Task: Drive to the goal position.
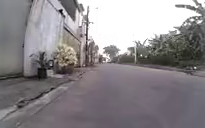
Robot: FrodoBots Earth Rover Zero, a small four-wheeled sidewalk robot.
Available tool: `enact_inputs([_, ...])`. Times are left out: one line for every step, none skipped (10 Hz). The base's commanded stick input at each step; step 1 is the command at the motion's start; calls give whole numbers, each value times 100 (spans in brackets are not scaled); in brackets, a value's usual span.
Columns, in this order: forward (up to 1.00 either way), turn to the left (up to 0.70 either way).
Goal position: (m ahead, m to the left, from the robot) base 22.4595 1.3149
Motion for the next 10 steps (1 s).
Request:
enact_inputs([100, -40])
enact_inputs([100, -8])
enact_inputs([100, 0])
enact_inputs([100, 0])
enact_inputs([100, 0])
enact_inputs([100, 0])
enact_inputs([100, 0])
enact_inputs([100, 0])
enact_inputs([100, 0])
enact_inputs([100, 0])
